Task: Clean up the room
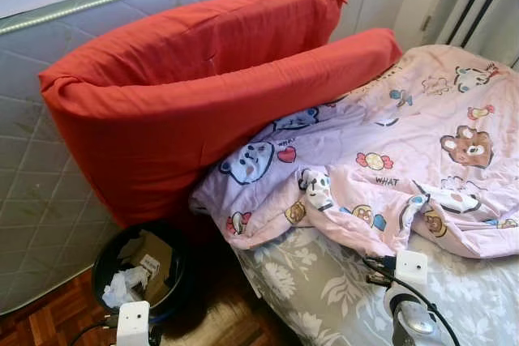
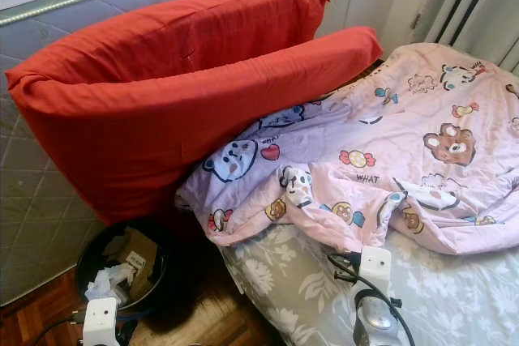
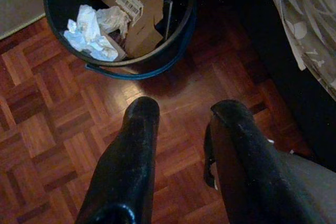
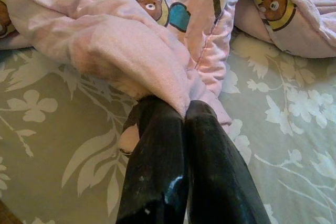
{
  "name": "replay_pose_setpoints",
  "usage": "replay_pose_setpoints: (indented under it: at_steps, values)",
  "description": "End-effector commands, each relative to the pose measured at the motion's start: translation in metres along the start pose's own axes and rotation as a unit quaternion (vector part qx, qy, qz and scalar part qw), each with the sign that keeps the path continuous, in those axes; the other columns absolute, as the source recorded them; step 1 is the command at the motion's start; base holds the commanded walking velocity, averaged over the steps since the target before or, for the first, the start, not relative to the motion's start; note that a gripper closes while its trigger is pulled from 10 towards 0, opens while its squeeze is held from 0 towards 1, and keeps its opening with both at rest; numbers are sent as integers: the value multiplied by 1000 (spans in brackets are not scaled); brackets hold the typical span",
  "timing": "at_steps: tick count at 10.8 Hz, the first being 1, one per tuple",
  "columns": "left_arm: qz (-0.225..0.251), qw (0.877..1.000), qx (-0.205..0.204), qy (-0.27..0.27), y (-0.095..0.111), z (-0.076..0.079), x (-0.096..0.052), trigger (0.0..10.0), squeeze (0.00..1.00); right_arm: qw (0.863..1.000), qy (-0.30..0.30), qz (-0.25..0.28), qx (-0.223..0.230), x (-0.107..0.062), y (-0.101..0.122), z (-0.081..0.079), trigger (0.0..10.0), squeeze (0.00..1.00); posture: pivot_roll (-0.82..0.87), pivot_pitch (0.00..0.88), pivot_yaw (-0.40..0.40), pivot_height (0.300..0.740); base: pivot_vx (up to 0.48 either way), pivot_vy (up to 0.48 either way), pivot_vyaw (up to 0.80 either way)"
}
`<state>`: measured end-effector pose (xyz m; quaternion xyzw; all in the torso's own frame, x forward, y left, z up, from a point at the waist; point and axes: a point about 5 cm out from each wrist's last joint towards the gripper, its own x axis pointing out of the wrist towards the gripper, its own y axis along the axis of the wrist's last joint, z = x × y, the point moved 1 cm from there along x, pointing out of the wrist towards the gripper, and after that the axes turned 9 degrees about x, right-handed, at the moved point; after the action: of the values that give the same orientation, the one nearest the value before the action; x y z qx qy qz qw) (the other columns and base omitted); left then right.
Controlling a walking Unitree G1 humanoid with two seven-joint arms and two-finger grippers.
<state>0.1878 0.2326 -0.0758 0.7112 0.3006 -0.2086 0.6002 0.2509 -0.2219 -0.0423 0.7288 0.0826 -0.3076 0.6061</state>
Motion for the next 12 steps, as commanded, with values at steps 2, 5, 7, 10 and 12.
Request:
replay_pose_setpoints:
  at_steps: [2,5,7,10,12]
  values:
    - [-7,1000,-1,3,-5,-4,-2,10000,0,1000,-10,-7,3,0,-2,4,10000,0,241,128,-10,740,0,0,0]
    - [-7,1000,-3,4,-5,-5,-2,10000,0,1000,-12,-8,4,-1,-3,5,10000,0,241,128,-11,740,-80,0,0]
    - [-7,1000,-4,4,-5,-4,-2,10000,0,1000,-12,-8,3,-1,-3,5,10000,0,241,127,-12,740,-240,0,0]
    - [-6,1000,-7,4,-4,-3,-1,10000,0,1000,-11,-8,1,0,-1,5,10000,0,240,126,-17,740,-242,0,0]
    - [-6,1000,-9,3,-3,-1,-1,10000,0,1000,-11,-5,0,1,1,5,10000,0,238,120,-22,740,-242,0,0]
